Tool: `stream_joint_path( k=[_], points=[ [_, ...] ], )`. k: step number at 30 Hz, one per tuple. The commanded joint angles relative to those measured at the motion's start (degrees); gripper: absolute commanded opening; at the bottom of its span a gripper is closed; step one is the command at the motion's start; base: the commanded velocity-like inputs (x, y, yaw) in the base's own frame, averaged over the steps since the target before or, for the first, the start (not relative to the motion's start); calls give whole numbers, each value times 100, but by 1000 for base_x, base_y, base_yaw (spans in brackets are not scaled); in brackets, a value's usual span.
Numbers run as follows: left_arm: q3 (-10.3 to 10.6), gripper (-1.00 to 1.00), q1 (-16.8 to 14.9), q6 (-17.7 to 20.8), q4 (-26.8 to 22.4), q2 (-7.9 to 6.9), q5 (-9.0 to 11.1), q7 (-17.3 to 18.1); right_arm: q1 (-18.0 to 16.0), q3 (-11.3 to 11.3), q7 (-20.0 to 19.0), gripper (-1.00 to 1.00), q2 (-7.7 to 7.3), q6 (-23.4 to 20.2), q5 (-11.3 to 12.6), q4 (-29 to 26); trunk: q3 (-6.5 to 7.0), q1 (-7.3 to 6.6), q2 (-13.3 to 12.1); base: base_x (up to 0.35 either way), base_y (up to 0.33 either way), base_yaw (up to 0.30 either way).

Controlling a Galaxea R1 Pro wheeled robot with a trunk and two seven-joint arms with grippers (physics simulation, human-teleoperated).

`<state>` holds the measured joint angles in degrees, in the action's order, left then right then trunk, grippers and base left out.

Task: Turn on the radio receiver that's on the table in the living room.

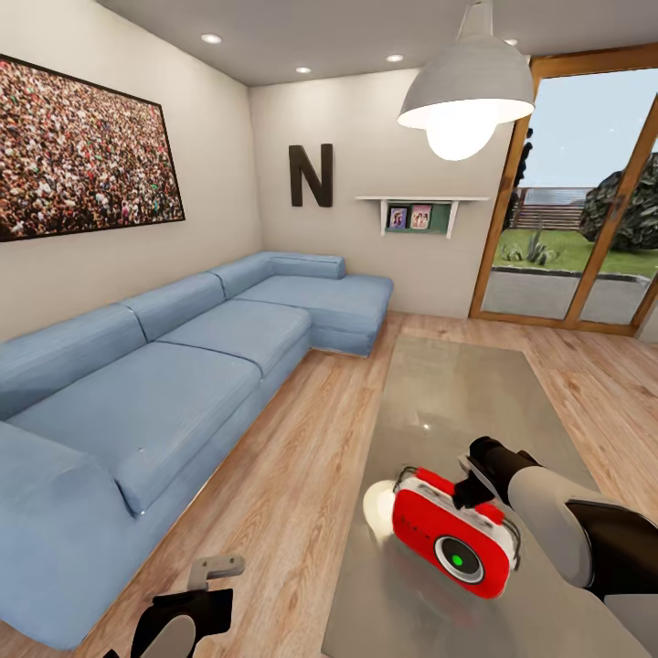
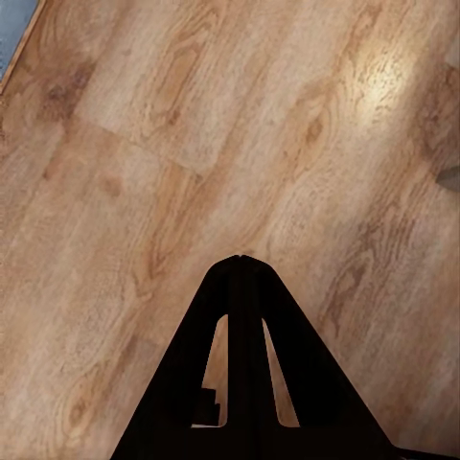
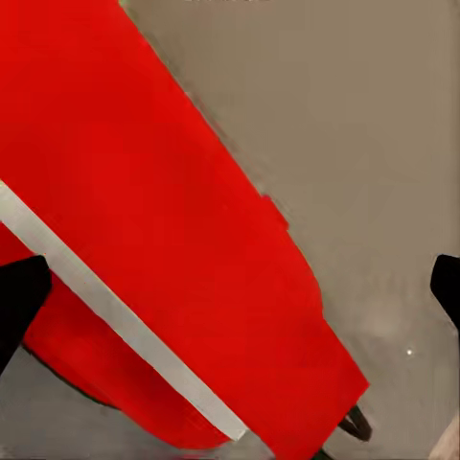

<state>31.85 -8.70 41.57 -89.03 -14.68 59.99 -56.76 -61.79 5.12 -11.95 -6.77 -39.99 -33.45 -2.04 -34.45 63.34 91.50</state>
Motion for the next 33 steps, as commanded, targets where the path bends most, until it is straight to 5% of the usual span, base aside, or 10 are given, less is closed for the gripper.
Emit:
stream_joint_path(
  k=[1,33],
  points=[
    [-1,-100,0,-1,0,0,0,-1,0,-1,0,100,0,0,-2,-1,0,0,0,0,0,0],
    [-3,-100,0,0,0,0,3,1,0,6,-9,100,9,0,-4,-7,54,-66,-120,0,0,0]
  ],
)
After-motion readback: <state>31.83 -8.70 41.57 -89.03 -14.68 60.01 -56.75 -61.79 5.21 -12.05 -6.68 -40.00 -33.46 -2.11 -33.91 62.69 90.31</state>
